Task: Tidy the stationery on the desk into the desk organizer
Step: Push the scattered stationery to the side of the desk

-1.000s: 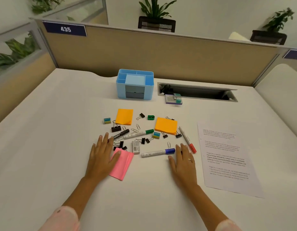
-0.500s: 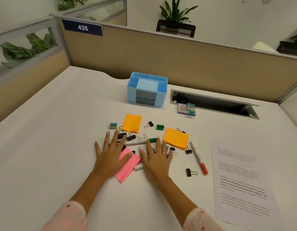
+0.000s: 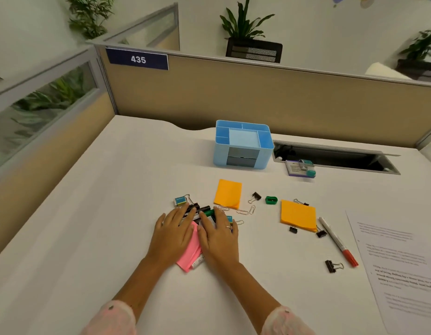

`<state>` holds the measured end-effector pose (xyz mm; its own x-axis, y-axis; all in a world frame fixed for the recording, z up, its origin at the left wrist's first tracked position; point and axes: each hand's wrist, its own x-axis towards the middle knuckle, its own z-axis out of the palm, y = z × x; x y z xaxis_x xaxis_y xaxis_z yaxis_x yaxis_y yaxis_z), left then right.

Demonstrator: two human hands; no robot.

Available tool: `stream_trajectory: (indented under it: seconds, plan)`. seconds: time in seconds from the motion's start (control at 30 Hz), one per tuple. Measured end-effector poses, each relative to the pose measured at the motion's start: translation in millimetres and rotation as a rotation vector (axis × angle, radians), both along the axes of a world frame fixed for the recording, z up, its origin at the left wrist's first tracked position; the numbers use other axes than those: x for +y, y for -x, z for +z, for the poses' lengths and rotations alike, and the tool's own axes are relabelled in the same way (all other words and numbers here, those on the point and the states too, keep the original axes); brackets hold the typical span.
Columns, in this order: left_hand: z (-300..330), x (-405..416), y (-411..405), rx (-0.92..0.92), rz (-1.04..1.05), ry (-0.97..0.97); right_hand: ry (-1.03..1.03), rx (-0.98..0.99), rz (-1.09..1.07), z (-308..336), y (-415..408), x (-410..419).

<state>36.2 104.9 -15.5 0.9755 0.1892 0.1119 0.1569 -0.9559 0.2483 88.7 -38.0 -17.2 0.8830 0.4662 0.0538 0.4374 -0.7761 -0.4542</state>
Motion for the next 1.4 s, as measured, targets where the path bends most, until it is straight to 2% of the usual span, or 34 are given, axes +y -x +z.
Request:
stream_trajectory:
  seconds: [0.27, 0.47, 0.9, 1.0, 1.13, 1.2, 1.4]
  plan:
    - [3, 113, 28, 0.008, 0.065, -0.023, -0.006, -0.015, 0.080, 5, 19, 117]
    - [3, 170, 43, 0.006, 0.091, -0.024, 0.002, -0.016, 0.117, 6, 30, 175]
    - [9, 211, 62, -0.065, 0.188, 0.010, 0.037, -0.023, 0.230, 5, 37, 230]
    - [10, 210, 63, -0.135, 0.203, 0.012, 0.044, -0.035, 0.261, 9, 33, 228]
    - [10, 205, 62, -0.250, 0.272, 0.025, -0.042, -0.078, 0.217, 14, 28, 199]
    - [14, 194, 56, -0.295, 0.275, 0.039, -0.070, -0.078, 0.160, 15, 21, 173]
    - [31, 111, 3, -0.339, 0.086, 0.143, -0.154, -0.083, -0.133, 17, -14, 52]
